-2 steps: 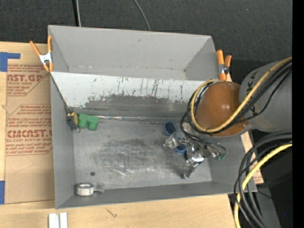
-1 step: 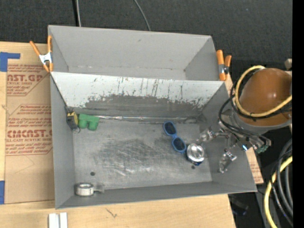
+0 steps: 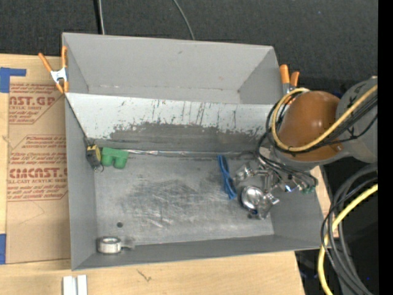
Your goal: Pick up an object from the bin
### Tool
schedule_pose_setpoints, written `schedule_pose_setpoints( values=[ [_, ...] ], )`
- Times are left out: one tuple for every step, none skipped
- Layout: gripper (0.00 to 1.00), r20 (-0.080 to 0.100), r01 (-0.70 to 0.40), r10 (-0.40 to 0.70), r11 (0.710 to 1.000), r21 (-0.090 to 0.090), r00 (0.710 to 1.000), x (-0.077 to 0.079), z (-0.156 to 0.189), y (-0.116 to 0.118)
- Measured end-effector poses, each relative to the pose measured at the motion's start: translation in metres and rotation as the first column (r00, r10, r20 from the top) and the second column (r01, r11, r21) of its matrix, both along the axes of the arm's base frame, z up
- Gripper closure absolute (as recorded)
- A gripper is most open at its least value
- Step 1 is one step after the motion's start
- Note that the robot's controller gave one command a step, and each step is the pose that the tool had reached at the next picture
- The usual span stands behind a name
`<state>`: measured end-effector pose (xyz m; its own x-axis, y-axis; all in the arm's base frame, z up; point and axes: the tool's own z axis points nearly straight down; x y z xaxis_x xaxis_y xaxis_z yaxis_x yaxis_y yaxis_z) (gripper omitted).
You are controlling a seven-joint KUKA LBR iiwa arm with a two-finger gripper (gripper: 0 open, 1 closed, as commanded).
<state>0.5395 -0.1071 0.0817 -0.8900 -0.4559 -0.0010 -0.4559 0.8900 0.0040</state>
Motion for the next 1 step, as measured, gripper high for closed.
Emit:
schedule_pose_setpoints(
  values=[
    [1.00,0.002,0.002,-0.002,1.000,-0.002,1.000,0.0001,0.0031,-0.0017]
  ],
)
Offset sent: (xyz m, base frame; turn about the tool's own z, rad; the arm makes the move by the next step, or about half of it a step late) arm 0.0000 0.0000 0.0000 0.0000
